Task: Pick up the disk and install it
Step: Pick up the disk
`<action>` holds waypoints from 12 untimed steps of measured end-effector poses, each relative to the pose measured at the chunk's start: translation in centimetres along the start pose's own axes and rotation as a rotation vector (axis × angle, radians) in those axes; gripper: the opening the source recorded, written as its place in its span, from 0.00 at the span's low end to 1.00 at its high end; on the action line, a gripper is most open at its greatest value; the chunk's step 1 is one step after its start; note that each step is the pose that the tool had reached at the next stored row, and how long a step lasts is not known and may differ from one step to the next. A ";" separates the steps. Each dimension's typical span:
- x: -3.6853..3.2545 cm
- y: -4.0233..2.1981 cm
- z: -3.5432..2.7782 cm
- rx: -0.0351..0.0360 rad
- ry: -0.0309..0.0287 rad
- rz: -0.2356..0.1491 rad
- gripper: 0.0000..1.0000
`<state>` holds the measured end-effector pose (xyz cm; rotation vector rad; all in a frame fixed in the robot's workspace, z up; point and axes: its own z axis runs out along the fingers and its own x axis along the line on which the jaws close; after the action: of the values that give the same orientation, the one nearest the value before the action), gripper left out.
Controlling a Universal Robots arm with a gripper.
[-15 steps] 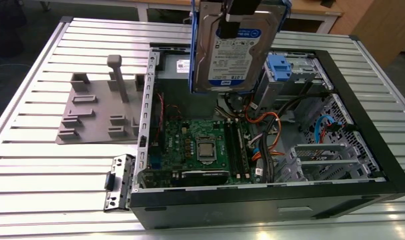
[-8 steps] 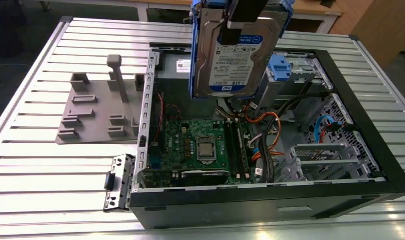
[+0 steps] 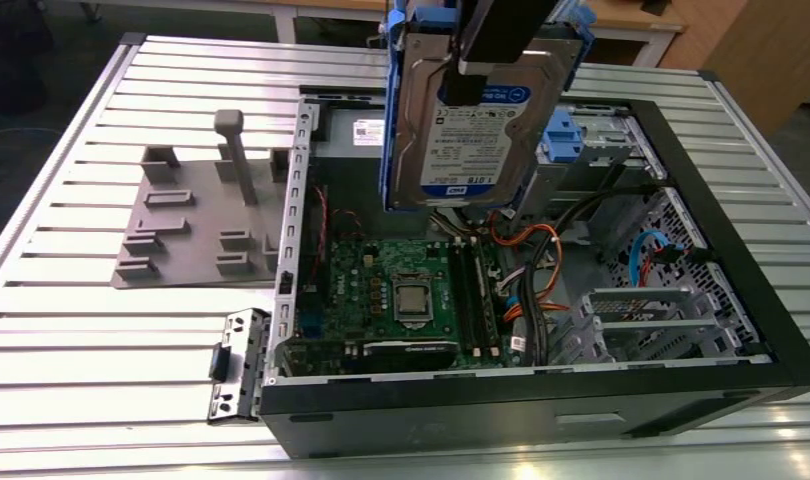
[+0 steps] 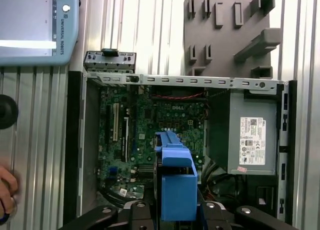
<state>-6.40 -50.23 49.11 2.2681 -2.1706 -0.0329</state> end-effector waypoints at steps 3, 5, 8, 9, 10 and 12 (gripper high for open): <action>0.23 -0.06 0.07 0.0000 0.0000 0.000 0.36; 0.40 -0.11 0.13 0.0000 0.0000 0.000 0.36; 0.65 -0.17 0.20 0.0000 0.0000 0.000 0.36; 0.73 -0.19 0.22 0.0000 0.0001 0.000 0.36; 0.81 -0.21 0.25 0.0000 0.0001 0.000 0.36; 0.96 -0.28 0.30 0.0000 0.0000 0.000 0.36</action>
<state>-6.08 -51.17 48.79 2.2680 -2.1706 -0.0328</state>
